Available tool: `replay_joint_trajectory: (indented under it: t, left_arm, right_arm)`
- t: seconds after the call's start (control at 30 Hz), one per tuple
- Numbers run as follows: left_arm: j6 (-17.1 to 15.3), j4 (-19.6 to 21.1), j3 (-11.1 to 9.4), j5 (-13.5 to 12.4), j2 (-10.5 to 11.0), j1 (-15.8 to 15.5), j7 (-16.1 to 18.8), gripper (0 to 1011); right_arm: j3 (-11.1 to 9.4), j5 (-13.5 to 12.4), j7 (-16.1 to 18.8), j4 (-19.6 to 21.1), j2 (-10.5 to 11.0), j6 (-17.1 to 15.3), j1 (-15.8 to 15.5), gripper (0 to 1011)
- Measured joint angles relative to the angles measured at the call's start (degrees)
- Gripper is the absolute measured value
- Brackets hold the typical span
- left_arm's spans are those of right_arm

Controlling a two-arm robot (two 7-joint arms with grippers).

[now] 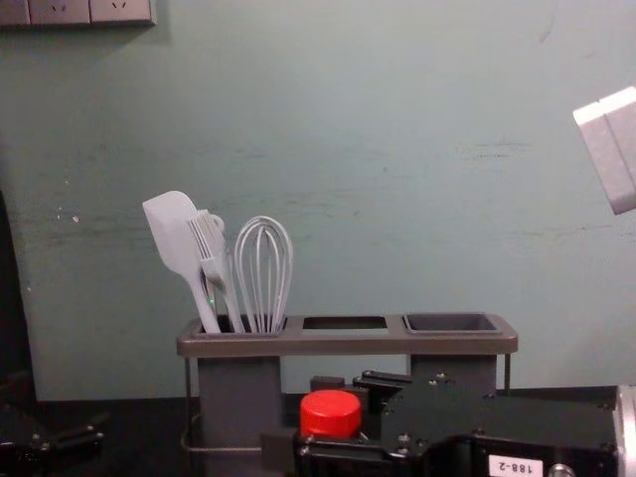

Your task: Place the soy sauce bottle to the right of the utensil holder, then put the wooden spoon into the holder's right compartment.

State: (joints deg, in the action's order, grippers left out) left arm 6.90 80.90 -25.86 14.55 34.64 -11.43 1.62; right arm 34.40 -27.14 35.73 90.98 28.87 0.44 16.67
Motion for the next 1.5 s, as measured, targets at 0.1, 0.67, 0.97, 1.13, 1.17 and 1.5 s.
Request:
replay_joint_trajectory:
  t: [0.1, 0.67, 0.97, 1.13, 1.17, 1.5]
  left_arm:
    - [0.0, 0.0, 0.0, 0.0, 0.0, 0.0, 0.0, 1005]
    - [0.0, 0.0, 0.0, 0.0, 0.0, 0.0, 0.0, 1005]
    - [0.0, 0.0, 0.0, 0.0, 0.0, 0.0, 0.0, 1005]
    - [0.0, 0.0, 0.0, 0.0, 0.0, 0.0, 0.0, 1005]
    - [0.0, 0.0, 0.0, 0.0, 0.0, 0.0, 0.0, 1005]
    - [0.0, 0.0, 0.0, 0.0, 0.0, 0.0, 0.0, 1005]
  right_arm:
    - [0.0, 0.0, 0.0, 0.0, 0.0, 0.0, 0.0, 707]
    - [-0.2, -0.1, 0.2, 0.3, 0.3, 0.0, -0.2, 390]
    - [-2.3, -0.6, -0.2, 5.1, 2.3, 0.7, -2.1, 390]
    - [-3.9, -1.0, -1.0, 9.1, 4.2, 0.7, -3.8, 388]
    - [-4.2, -1.1, -1.2, 9.6, 4.5, 0.7, -4.2, 390]
    - [-10.7, -3.3, -1.9, 14.1, 10.8, 3.5, -10.3, 388]
